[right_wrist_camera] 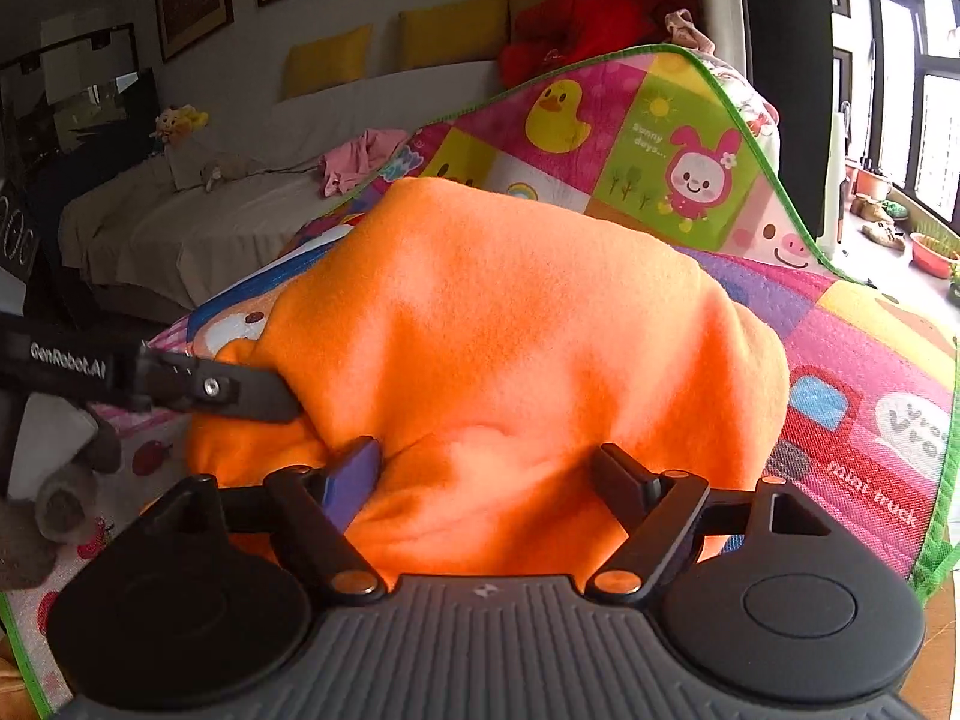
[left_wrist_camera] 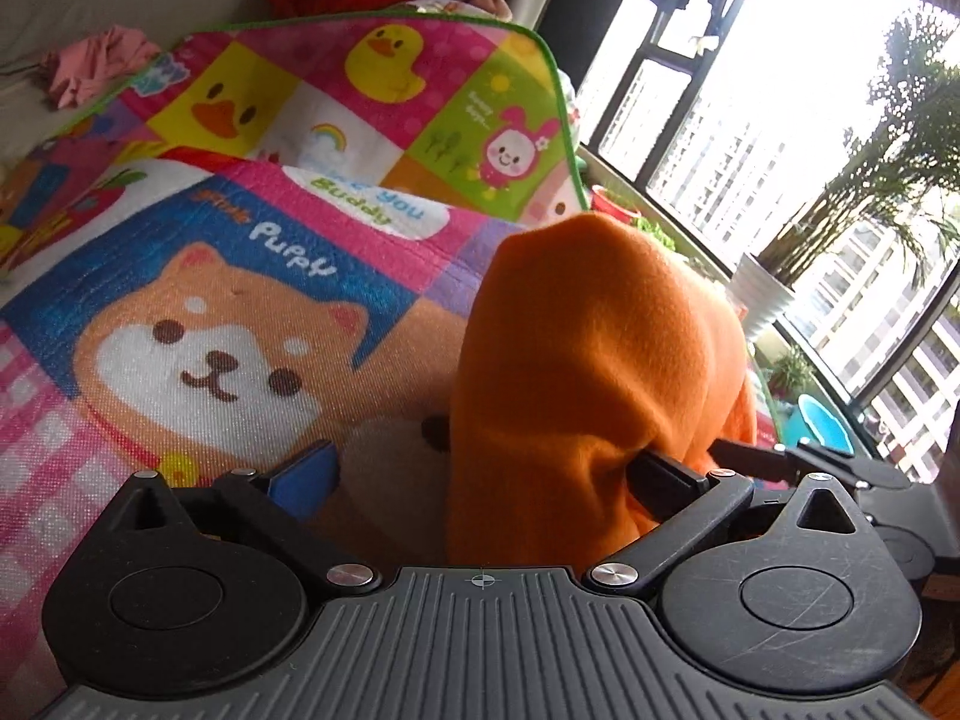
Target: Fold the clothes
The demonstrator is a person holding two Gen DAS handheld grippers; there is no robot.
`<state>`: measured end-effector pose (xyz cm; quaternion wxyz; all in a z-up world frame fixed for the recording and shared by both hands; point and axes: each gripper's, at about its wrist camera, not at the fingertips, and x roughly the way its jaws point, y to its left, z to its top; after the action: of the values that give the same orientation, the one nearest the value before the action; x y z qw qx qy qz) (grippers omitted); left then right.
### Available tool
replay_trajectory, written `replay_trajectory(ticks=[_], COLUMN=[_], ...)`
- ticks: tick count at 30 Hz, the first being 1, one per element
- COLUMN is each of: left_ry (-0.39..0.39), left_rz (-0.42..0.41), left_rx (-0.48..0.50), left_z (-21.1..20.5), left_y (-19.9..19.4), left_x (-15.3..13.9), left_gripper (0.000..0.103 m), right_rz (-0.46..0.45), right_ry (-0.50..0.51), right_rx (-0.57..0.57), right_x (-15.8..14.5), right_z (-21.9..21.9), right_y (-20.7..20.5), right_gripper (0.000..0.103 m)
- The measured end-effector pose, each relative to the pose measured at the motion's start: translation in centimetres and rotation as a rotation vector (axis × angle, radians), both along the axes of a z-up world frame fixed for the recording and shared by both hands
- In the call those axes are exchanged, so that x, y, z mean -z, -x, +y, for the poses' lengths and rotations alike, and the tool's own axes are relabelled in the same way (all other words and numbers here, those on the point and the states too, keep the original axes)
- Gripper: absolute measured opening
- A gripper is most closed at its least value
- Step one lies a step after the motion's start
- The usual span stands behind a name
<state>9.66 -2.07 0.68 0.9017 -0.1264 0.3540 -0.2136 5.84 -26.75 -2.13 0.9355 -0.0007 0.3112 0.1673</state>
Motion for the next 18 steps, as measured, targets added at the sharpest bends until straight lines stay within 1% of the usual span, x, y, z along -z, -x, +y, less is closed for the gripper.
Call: replay_trajectory(ticks=[3, 5, 7, 10, 11, 14, 16, 18], left_ry=[0.057, 0.072, 0.044, -0.065, -0.081, -0.103, -0.084, -0.088], left_rz=[-0.022, -0.034, -0.041, -0.010, 0.007, 0.050, 0.051, 0.046], left_rx=[-0.021, 0.002, 0.032, 0.045, 0.052, 0.059, 0.057, 0.055], left_z=[0.7, 0.5, -0.3, -1.8, -2.0, -2.3, -1.9, -1.8], left_y=[0.3, 0.4, 0.4, 0.2, 0.1, -0.1, -0.1, -0.2], left_x=[-1.0, -1.6, -1.6, -0.2, 0.4, 1.9, 2.3, 2.2], left_gripper=[0.103, 0.103, 0.103, 0.103, 0.103, 0.103, 0.103, 0.103], right_rz=[0.012, 0.018, 0.012, 0.005, 0.004, -0.002, -0.012, -0.039], right_ry=[-0.012, -0.016, -0.004, 0.015, 0.017, 0.020, 0.028, 0.015], right_rx=[0.008, 0.011, 0.012, 0.002, -0.004, -0.021, -0.031, -0.036], right_x=[0.3, 0.4, 0.5, 0.3, 0.2, -0.4, -1.0, -2.0], right_z=[-0.2, -0.3, -0.1, 0.0, -0.2, -0.8, -1.3, -1.8], right_y=[0.3, 0.5, 0.8, 1.1, 1.1, 1.4, 1.6, 1.7], right_gripper=[0.081, 0.081, 0.081, 0.081, 0.081, 0.081, 0.081, 0.081])
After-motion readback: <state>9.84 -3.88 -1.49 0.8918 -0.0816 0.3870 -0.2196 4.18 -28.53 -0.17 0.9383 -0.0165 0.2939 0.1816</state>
